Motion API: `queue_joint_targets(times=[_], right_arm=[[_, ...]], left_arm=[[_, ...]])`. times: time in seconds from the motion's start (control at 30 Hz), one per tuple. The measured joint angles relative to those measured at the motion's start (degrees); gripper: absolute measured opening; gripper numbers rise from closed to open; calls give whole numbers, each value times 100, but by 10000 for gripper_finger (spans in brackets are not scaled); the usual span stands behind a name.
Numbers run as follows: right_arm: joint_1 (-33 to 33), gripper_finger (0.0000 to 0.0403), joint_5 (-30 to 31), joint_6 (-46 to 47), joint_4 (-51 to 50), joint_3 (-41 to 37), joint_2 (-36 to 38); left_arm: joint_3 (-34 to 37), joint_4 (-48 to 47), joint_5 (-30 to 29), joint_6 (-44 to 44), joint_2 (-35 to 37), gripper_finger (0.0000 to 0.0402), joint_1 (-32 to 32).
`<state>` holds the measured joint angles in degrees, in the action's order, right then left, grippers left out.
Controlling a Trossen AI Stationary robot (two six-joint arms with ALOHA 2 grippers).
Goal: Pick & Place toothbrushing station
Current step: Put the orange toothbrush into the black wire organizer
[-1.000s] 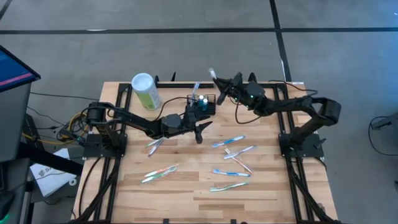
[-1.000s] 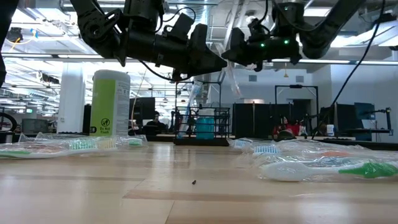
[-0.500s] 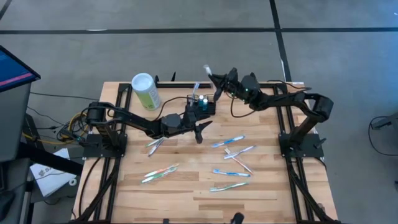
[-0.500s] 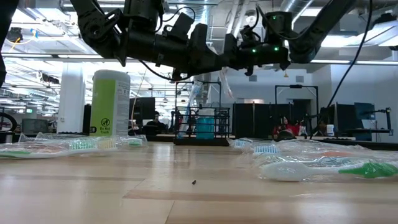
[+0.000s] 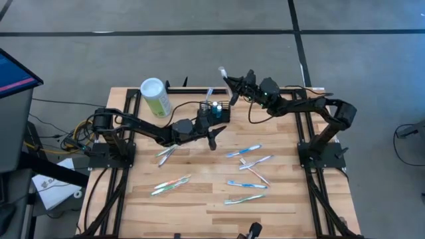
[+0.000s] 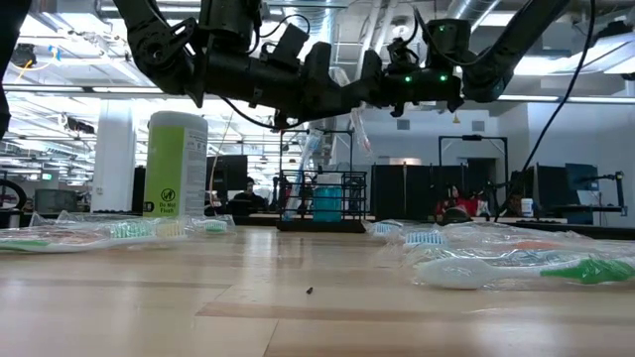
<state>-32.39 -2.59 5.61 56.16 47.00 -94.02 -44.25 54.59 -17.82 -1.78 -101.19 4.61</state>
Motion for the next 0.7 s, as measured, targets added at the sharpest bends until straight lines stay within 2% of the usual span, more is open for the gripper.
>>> queue_joint_targets(times=[0.33,0.5,0.7], right_arm=[[-390,5,-801,15,1,-33,0],[-366,5,-874,-66,71,-147,-16],[-296,5,-1148,104,1320,-235,-629]], left_arm=[[2,9,127,-12,0,115,152],[0,9,138,-13,0,115,149],[0,9,140,-15,0,115,147]])
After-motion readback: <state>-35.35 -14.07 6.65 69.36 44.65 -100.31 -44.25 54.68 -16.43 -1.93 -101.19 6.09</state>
